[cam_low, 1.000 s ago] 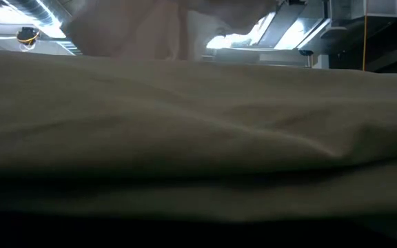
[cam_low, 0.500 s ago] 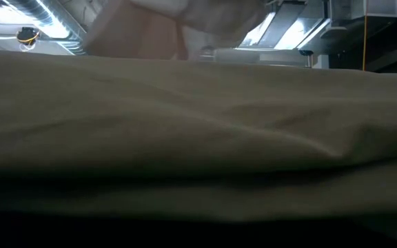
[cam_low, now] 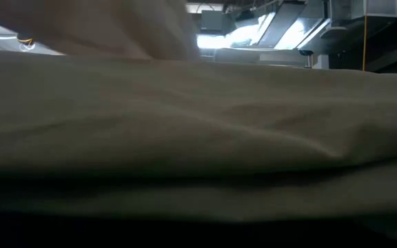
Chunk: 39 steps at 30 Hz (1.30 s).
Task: Fold laundry
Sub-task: Fold the pink panty
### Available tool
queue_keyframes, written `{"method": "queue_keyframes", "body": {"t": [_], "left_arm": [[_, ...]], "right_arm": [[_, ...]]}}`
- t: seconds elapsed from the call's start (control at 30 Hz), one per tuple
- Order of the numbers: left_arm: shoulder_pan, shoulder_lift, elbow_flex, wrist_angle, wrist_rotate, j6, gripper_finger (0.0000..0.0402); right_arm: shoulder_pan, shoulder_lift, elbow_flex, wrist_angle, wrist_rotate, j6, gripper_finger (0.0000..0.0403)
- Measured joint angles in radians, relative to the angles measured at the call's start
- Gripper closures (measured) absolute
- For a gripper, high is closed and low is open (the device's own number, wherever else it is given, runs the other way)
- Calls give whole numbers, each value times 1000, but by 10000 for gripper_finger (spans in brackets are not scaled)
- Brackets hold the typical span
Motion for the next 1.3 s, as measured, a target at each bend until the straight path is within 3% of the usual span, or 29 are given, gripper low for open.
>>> {"method": "queue_keyframes", "body": {"t": [0.3,0.47,0.87,1.2,1.3], "left_arm": [[-140,9,0,-25,-6,-120,392],[-136,65,0,-75,-95,-123,392],[129,269,0,-44,-117,-120,392],[352,365,0,64,-77,-91,392],[390,367,0,66,-6,-12,392]], "right_arm": [[13,0,58,-2,1,-111,198],[12,0,59,-3,2,-130,198],[11,0,59,-28,2,-130,198],[11,0,59,-62,2,-128,198],[11,0,59,-62,2,-128,198]]}}
